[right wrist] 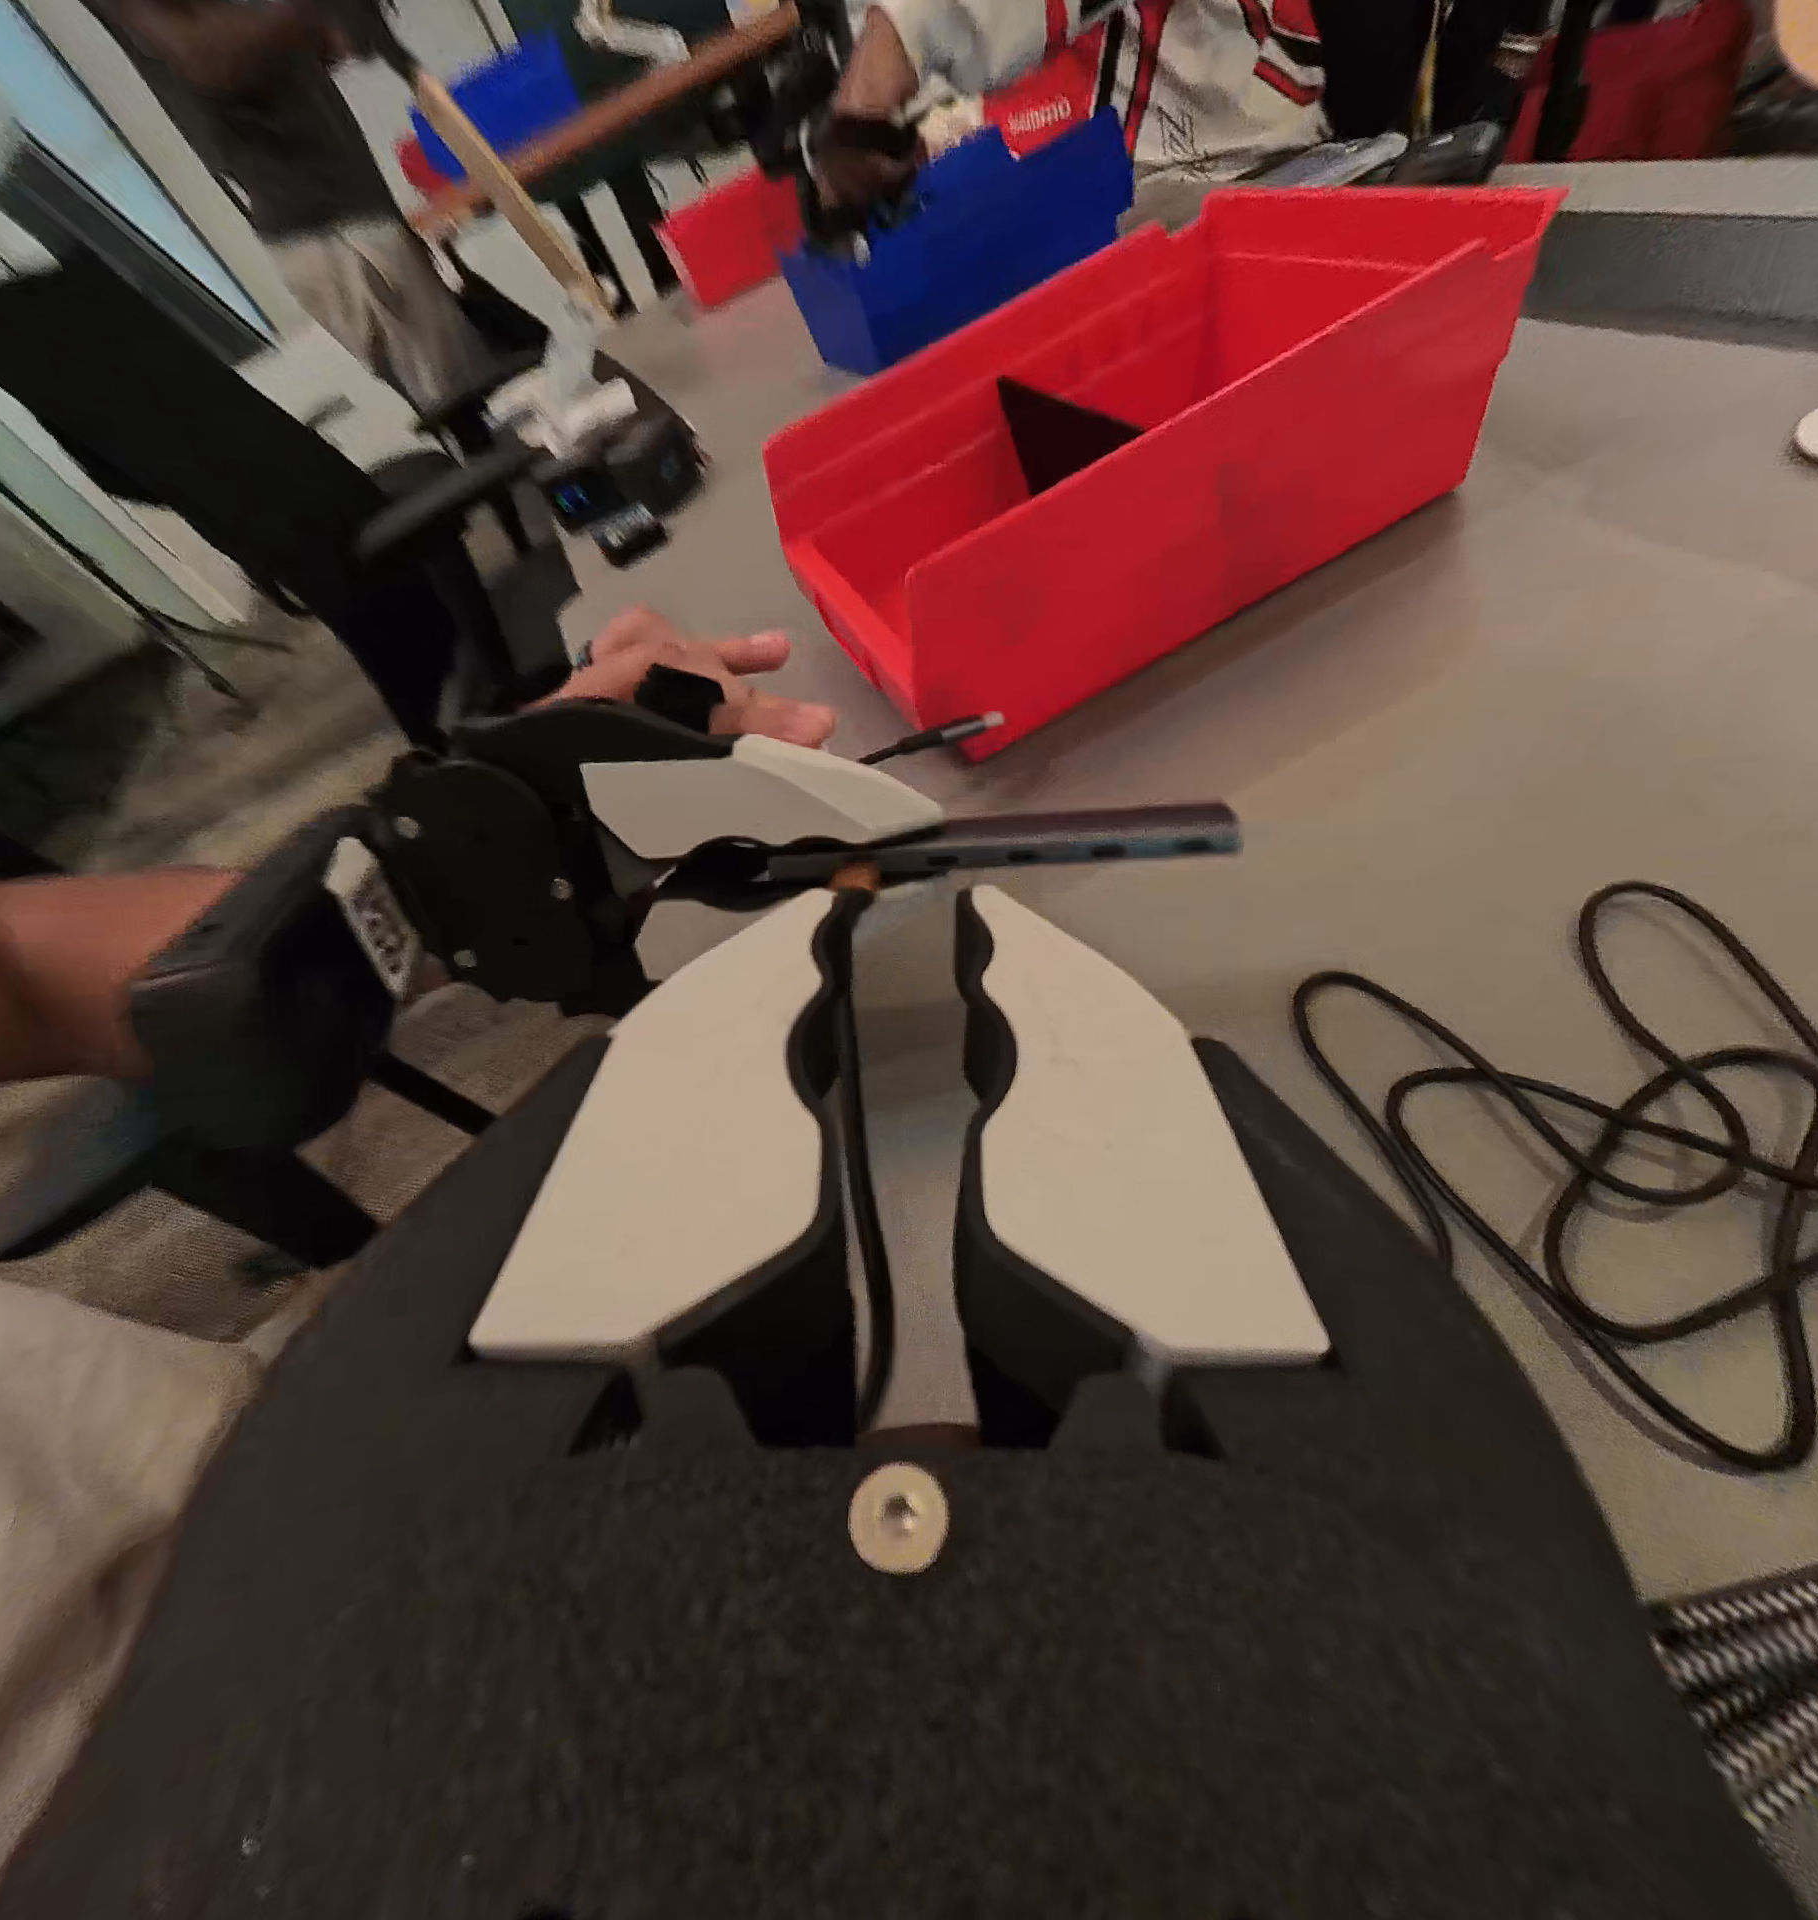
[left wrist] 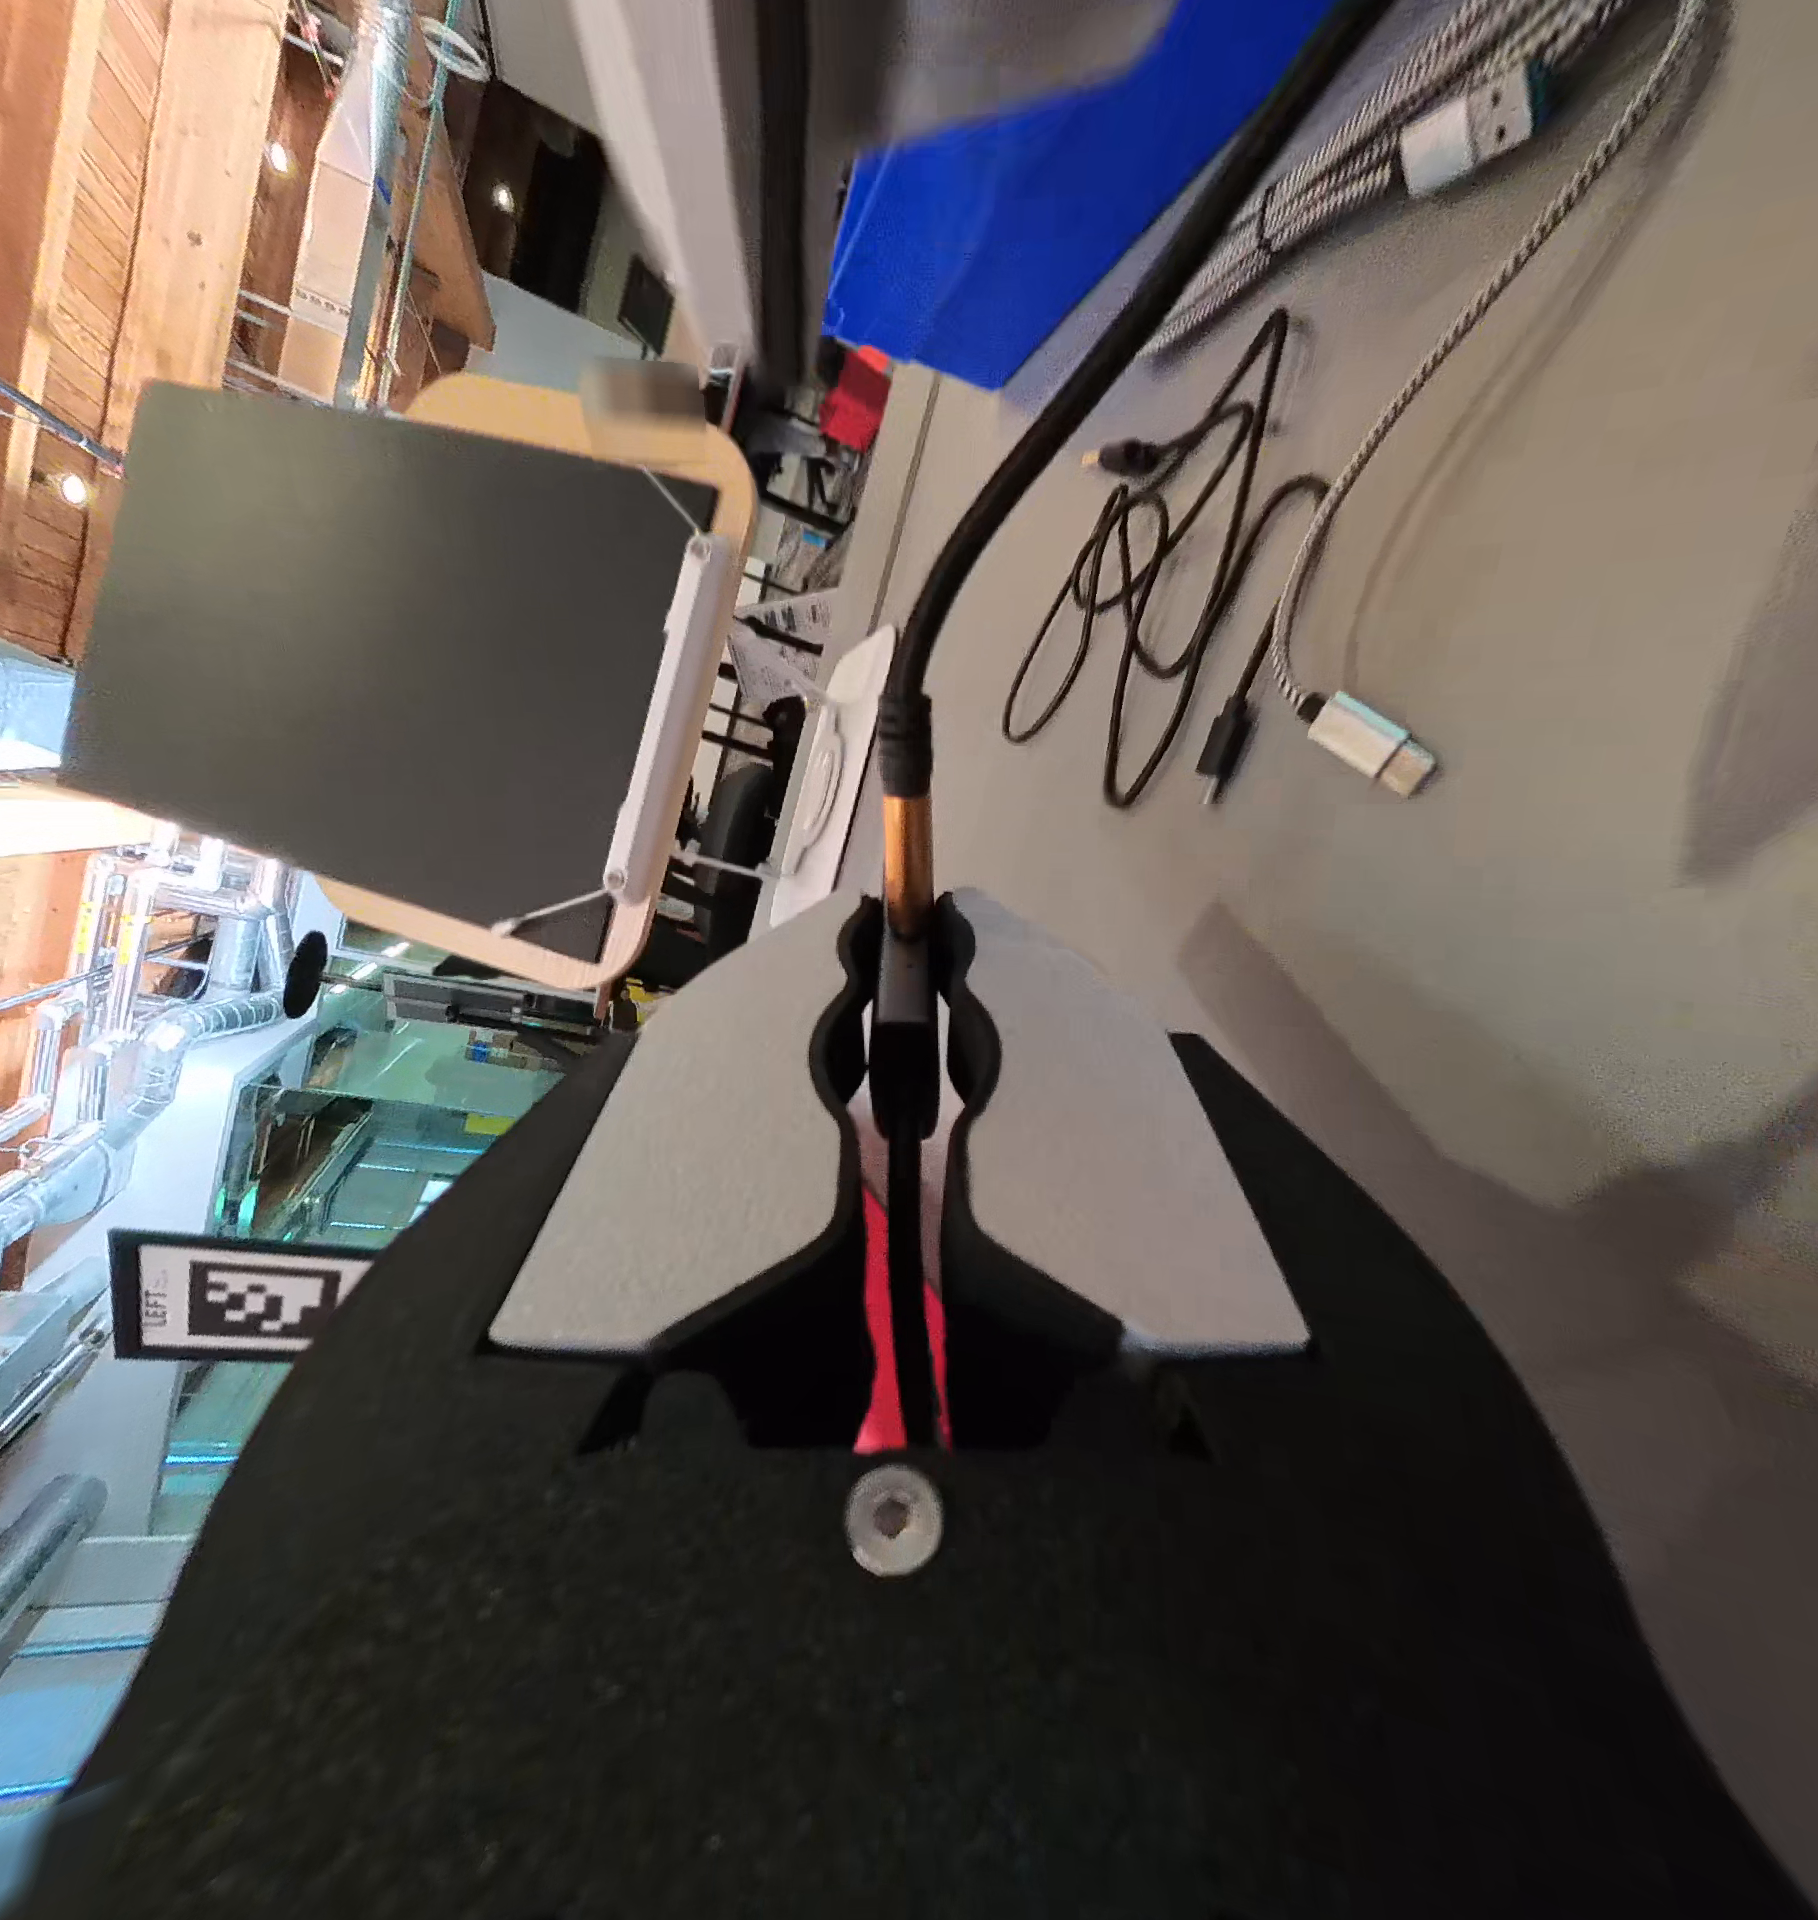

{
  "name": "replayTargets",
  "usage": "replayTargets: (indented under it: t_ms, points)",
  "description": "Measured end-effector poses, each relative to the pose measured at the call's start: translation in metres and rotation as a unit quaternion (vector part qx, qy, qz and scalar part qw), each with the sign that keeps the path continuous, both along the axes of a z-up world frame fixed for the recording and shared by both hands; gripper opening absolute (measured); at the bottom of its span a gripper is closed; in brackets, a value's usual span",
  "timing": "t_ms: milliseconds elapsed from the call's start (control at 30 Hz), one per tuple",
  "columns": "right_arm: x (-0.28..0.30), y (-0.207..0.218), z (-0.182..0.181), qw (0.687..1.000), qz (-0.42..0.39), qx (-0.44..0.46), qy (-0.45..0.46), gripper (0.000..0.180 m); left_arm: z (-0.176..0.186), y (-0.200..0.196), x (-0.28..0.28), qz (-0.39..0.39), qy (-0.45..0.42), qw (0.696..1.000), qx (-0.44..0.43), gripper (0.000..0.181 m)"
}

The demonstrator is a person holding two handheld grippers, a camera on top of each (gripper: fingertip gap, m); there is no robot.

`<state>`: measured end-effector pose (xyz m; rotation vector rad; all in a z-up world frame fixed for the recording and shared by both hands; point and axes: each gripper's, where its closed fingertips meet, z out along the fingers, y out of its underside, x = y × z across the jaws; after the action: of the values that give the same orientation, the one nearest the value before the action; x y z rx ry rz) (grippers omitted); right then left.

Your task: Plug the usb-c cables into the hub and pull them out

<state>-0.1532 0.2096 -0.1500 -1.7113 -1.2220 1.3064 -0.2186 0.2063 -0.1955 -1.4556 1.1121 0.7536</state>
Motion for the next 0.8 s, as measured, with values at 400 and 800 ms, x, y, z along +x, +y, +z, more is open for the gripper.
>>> replayTargets:
  t_ms: [400, 800]
  points:
    - [-0.001, 0.039, -0.079, 0.984, 0.049, 0.05, -0.165, 0.024, -0.009, -0.01, -0.015, -0.06, -0.013, 0.998, -0.026, 0.009]
    - [-0.011, 0.061, -0.134, 0.936, 0.155, 0.116, -0.295, 0.016, -0.02, -0.011, -0.016, -0.055, 0.002, 0.997, -0.045, 0.009]
